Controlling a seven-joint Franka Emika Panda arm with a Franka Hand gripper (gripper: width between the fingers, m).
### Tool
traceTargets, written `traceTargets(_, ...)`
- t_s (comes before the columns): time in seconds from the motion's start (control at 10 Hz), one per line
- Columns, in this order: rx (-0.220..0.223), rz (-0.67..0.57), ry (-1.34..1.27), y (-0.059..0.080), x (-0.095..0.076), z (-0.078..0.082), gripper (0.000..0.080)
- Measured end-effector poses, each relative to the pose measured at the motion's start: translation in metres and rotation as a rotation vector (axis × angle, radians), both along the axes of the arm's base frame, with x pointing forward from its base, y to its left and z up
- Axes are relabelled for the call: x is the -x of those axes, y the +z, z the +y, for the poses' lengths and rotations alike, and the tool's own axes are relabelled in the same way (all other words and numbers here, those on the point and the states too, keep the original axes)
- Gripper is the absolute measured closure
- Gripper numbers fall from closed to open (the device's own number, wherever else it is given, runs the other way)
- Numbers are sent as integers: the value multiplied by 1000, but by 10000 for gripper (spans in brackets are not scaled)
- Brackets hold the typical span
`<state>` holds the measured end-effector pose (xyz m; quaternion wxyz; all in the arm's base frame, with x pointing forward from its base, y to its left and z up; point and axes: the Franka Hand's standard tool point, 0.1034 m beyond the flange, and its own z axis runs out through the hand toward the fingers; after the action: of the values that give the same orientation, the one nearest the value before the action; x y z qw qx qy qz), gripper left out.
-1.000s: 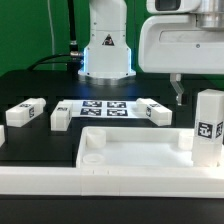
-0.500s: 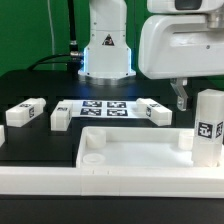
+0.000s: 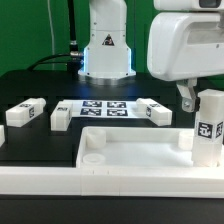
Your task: Assemble desk
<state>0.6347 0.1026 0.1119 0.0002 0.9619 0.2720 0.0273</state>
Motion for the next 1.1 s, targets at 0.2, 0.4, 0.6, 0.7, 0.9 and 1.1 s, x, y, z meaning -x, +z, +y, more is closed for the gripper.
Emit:
traceTargets(0.2,0,0,-2,0,0,0,386)
traceTargets(0.4,-1,0,-5,0,0,0,511)
traceTargets(0.6,-3,1,-31,0,0,0,511)
traceTargets(0.7,-5,2,-66,0,0,0,511)
traceTargets(0.9,-27,10,-270,0,1,0,511)
traceTargets(1.1,-43,15,-479,0,1,1,511)
